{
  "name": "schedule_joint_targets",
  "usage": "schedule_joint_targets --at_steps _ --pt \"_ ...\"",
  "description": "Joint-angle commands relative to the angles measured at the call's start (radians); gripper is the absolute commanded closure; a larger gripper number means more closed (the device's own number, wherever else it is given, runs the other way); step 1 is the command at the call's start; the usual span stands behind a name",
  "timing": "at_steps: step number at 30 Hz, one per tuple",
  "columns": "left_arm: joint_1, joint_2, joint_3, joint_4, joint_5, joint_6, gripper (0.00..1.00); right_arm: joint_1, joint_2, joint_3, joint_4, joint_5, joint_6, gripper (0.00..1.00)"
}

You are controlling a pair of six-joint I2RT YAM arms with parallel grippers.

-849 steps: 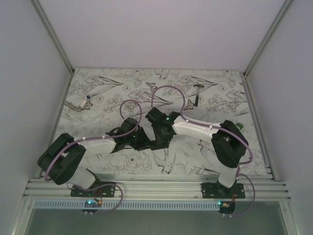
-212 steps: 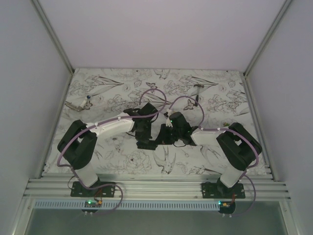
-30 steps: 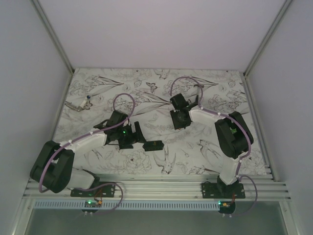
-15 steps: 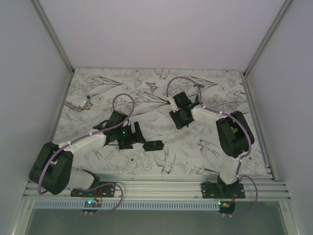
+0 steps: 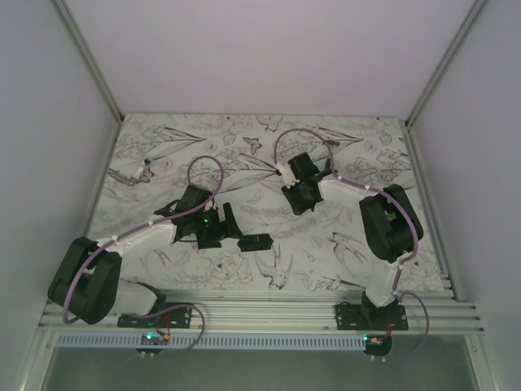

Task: Snap on the fuse box
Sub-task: Pick up the fuse from the center of the board.

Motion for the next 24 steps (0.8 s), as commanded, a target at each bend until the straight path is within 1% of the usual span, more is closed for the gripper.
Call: schedule_joint_targets --at_steps 1,6,12,13,18,20,24 --pt "0.004 -0.024 -0.014 -0.030 0.013 0.011 0.08 -0.006 0.049 -0.002 -0.023 0.008 -0.016 0.70" --pt "-0.003 -0.039 -0.007 -0.031 0.023 0.010 0.08 -0.006 0.017 -0.005 -0.028 0.018 0.045 0.73" --pt "-0.048 -0.059 0.012 -0.029 -0.008 0.015 0.08 -0.005 -0.058 -0.005 -0.031 0.025 0.248 0.74" --pt "-0.063 -0.098 0.018 -0.025 -0.029 0.015 0.08 -0.004 -0.082 -0.011 -0.027 0.022 0.293 0.74" --pt "-0.159 -0.130 0.040 0.020 -0.143 0.015 0.10 0.021 -0.183 -0.048 -0.006 0.053 0.508 0.73" --pt "-0.187 -0.144 0.035 0.069 -0.189 0.005 0.11 0.040 -0.225 -0.067 0.008 0.065 0.592 0.73" --pt "-0.256 -0.165 0.014 0.193 -0.282 -0.020 0.14 0.089 -0.321 -0.134 0.116 0.029 0.764 0.73"
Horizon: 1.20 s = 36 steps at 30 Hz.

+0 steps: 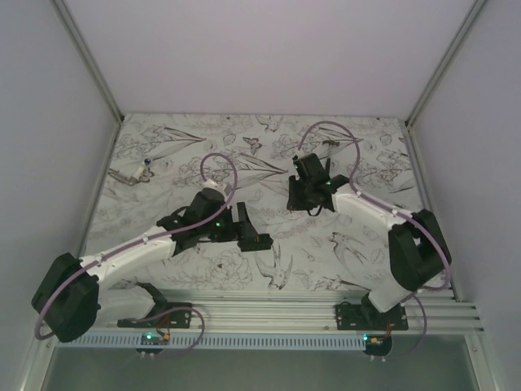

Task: Snap on the fuse box
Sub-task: Pick up the fuse from the center of the board.

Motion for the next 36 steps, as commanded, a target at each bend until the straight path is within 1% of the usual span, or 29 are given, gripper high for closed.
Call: schedule_joint_targets --at_steps 1,5,6,11,13,15,18,21,23,25,27,28,31,34,36 --pt "-0.069 -0.036 -0.006 0.161 -0.168 -0.016 0.15 0.063 -0.108 -0.057 0.128 -0.020 0.273 0.73" --pt "-0.123 -0.062 -0.022 0.266 -0.259 0.011 0.20 0.134 -0.168 -0.092 0.220 -0.015 0.389 0.74" --pt "-0.133 -0.067 -0.026 0.290 -0.276 0.021 0.24 0.146 -0.180 -0.097 0.239 -0.015 0.413 0.74" --pt "-0.165 -0.089 -0.061 0.402 -0.328 0.050 0.37 0.180 -0.218 -0.127 0.326 -0.034 0.520 0.76" --pt "-0.177 -0.094 -0.067 0.422 -0.343 0.061 0.42 0.185 -0.234 -0.148 0.363 -0.048 0.553 0.77" --pt "-0.183 -0.094 -0.068 0.428 -0.353 0.069 0.50 0.188 -0.241 -0.150 0.375 -0.057 0.568 0.77" --pt "-0.189 -0.089 -0.067 0.435 -0.352 0.082 0.59 0.196 -0.245 -0.152 0.385 -0.077 0.582 0.77" --pt "-0.190 -0.090 -0.067 0.440 -0.362 0.103 0.64 0.210 -0.250 -0.163 0.401 -0.085 0.601 0.77" --pt "-0.190 -0.115 -0.079 0.434 -0.385 0.129 0.64 0.218 -0.251 -0.159 0.390 -0.065 0.580 0.77" --pt "-0.189 -0.173 -0.113 0.400 -0.423 0.141 0.53 0.216 -0.220 -0.112 0.305 -0.012 0.509 0.75" --pt "-0.173 -0.224 -0.119 0.268 -0.484 0.137 0.48 0.215 -0.185 -0.086 0.246 0.019 0.431 0.72" --pt "-0.149 -0.238 -0.118 0.210 -0.485 0.136 0.47 0.214 -0.167 -0.081 0.232 0.027 0.401 0.71" --pt "-0.069 -0.247 -0.132 0.105 -0.432 0.115 0.44 0.213 -0.100 -0.059 0.219 0.036 0.309 0.67" --pt "0.012 -0.213 -0.122 0.065 -0.340 0.115 0.41 0.216 -0.008 -0.006 0.195 0.016 0.182 0.63" --pt "0.062 -0.177 -0.102 0.043 -0.280 0.116 0.40 0.226 0.033 0.032 0.167 0.039 0.112 0.62"
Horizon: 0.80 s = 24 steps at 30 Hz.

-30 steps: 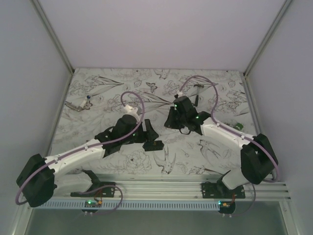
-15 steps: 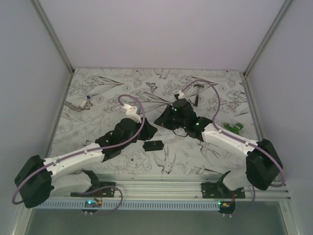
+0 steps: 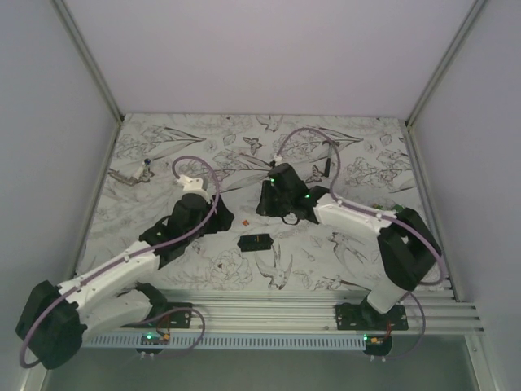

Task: Snap on the fuse box
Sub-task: Pick up the fuse from the center of the board.

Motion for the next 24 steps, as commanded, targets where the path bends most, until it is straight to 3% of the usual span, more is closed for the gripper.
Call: schedule_joint_targets --at_steps 1,12,24 --pt "0.096 0.062 0.014 -0.121 0.133 -0.002 0.39 0.024 0.090 0.096 -0.074 0.045 -0.237 0.62" --pt "0.282 0.055 -0.061 -0.154 0.270 -0.102 0.20 0.136 0.362 0.393 -0.218 0.127 -0.418 0.51" --pt "0.343 0.032 -0.103 -0.182 0.295 -0.120 0.11 0.166 0.511 0.516 -0.275 0.152 -0.480 0.48"
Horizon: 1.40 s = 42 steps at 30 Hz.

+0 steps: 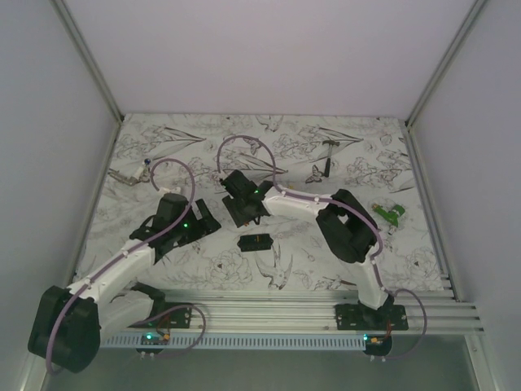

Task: Snap on the fuse box
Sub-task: Pick up the fuse from the center of the board.

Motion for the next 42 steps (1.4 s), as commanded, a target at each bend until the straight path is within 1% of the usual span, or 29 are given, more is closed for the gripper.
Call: schedule_joint_targets --at_steps 1,6,13,18,26,29,36,42 --pt "0.016 -0.023 -0.026 -0.030 0.015 -0.015 0.11 0.012 0.026 0.062 -0.036 0.028 -0.041 0.48" --pt "0.017 -0.027 -0.030 -0.032 0.018 -0.017 0.10 0.013 0.046 0.078 -0.054 0.023 -0.051 0.49" --pt "0.017 -0.025 -0.031 -0.031 0.024 -0.020 0.10 0.012 0.066 0.094 -0.094 0.001 -0.053 0.54" --pt "0.018 -0.030 -0.031 -0.032 0.028 -0.024 0.09 0.012 0.067 0.100 -0.111 -0.010 -0.051 0.55" --pt "0.018 -0.034 -0.033 -0.032 0.032 -0.030 0.04 0.012 0.096 0.114 -0.137 -0.030 -0.050 0.58" --pt "0.018 -0.033 -0.033 -0.031 0.034 -0.032 0.01 0.013 0.096 0.109 -0.134 -0.019 -0.048 0.61" --pt "0.017 -0.037 -0.030 -0.032 0.046 -0.032 0.01 0.012 0.090 0.109 -0.118 -0.014 -0.028 0.66" --pt "0.018 -0.062 -0.021 -0.015 0.074 -0.027 0.01 -0.008 0.034 0.082 -0.083 -0.023 0.031 0.70"
